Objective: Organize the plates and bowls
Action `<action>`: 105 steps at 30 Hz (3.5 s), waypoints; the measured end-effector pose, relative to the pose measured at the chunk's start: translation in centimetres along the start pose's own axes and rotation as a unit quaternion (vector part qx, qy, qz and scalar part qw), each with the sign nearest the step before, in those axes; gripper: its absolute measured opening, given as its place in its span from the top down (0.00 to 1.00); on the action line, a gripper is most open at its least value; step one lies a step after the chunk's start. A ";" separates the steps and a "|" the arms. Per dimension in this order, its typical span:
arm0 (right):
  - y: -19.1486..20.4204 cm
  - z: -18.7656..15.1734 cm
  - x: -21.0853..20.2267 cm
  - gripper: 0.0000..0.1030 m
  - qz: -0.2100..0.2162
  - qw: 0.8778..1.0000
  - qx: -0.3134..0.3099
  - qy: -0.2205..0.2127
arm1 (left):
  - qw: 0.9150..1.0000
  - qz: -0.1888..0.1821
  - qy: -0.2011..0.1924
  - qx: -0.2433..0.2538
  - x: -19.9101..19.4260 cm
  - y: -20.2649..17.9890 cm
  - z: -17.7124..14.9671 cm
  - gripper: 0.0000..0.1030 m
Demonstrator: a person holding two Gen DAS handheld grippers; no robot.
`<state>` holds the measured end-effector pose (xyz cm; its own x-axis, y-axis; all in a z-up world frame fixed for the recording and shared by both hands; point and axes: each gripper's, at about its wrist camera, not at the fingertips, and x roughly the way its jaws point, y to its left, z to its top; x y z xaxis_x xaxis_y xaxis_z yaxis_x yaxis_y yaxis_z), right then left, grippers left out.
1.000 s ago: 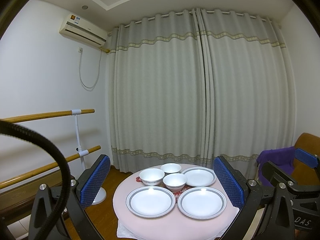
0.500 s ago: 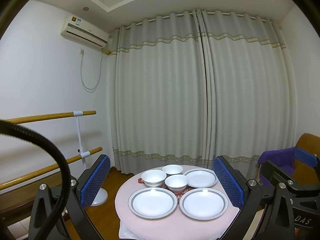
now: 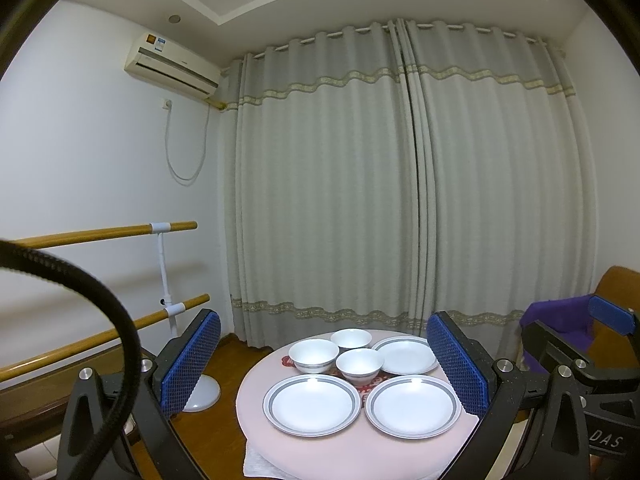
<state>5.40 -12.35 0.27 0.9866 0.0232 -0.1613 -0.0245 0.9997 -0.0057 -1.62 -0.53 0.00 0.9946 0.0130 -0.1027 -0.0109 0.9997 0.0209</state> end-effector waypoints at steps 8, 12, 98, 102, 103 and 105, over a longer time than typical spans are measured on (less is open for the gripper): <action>0.0 0.0 0.2 0.00 0.000 1.000 -0.001 0.001 | 1.000 0.000 0.001 -0.001 0.2 0.1 0.0 0.00; 0.0 -0.2 0.8 0.00 0.001 1.000 0.000 0.004 | 1.000 0.000 0.005 -0.001 0.6 0.3 -0.1 0.00; -18.1 -18.3 45.2 0.19 0.277 0.809 0.008 0.519 | 0.843 0.013 0.489 -0.223 43.8 -5.9 -15.7 0.02; -18.4 -18.2 45.5 0.24 0.289 0.807 0.022 0.515 | 0.844 0.011 0.487 -0.224 44.8 -5.8 -16.2 0.02; -18.4 -18.2 45.6 0.29 0.295 0.804 0.027 0.515 | 0.844 0.009 0.487 -0.226 44.9 -5.7 -16.3 0.02; -18.4 -18.3 45.6 0.35 0.301 0.802 0.031 0.516 | 0.843 0.007 0.487 -0.227 45.3 -5.7 -16.5 0.03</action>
<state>47.90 -29.83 -25.06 0.1405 0.5137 -0.8464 -0.4059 0.8096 0.4240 41.76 -5.33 -21.18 0.4401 -0.1871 -0.8782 -0.2801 0.9007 -0.3322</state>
